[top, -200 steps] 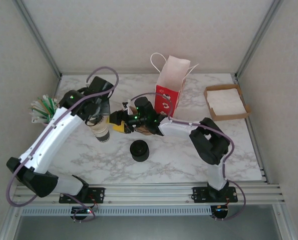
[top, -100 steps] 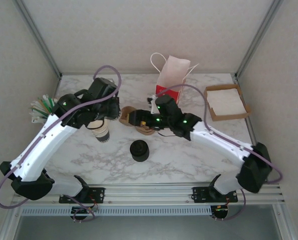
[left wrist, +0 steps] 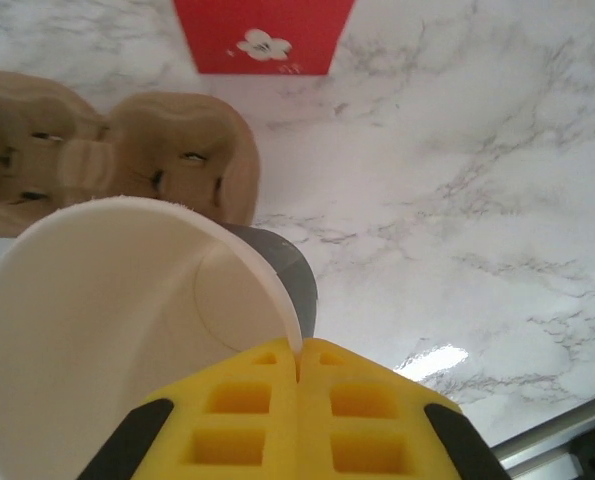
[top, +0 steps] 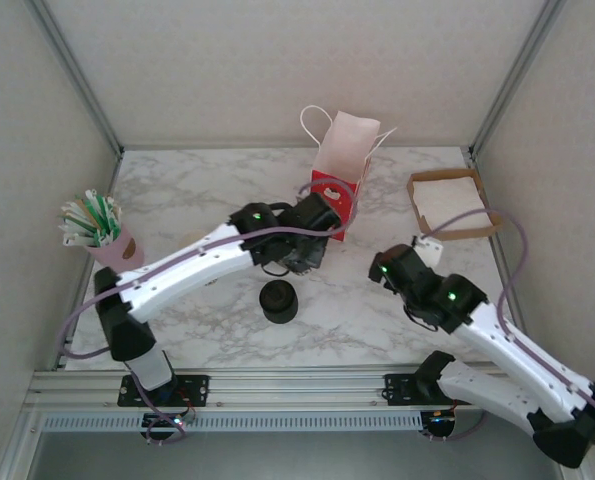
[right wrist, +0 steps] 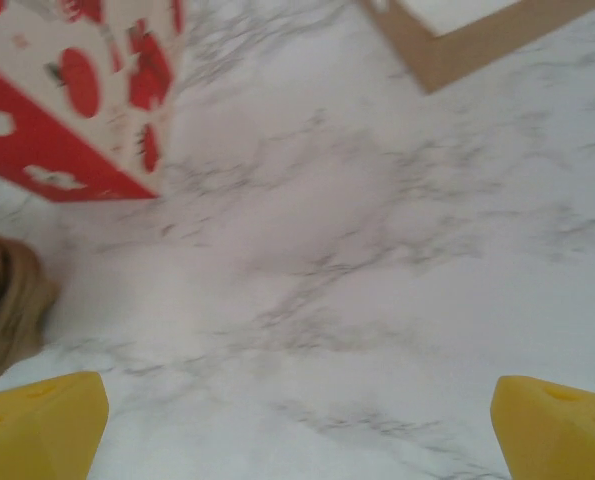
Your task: Pack the takeout coffee
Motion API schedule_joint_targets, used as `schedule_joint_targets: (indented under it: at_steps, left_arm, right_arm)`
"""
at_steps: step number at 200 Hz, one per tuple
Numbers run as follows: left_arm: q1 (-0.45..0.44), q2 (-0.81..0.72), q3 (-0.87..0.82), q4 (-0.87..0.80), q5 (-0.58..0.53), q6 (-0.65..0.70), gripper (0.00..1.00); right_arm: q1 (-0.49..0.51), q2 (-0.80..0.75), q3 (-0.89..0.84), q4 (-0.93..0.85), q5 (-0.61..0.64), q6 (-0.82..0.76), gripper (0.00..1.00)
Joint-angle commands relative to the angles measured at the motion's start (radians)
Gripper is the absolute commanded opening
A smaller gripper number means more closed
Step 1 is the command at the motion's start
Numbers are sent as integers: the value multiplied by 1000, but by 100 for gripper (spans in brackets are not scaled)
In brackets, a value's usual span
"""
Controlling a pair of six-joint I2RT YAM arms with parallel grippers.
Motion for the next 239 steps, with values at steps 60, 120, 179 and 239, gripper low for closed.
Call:
schedule_joint_targets:
  at_steps: [60, 120, 179, 239]
  left_arm:
    - [-94, 323, 166, 30, 5, 28, 0]
    - [-137, 446, 274, 18, 21, 31, 12]
    - [-145, 381, 266, 31, 2, 19, 63]
    - [-109, 45, 42, 168, 5, -8, 100]
  right_arm:
    - [-22, -108, -71, -47, 79, 47, 99]
    - [-22, -118, -78, -57, 65, 52, 99]
    - [-22, -120, -41, -77, 54, 22, 99]
    - [-22, 14, 137, -86, -73, -230, 99]
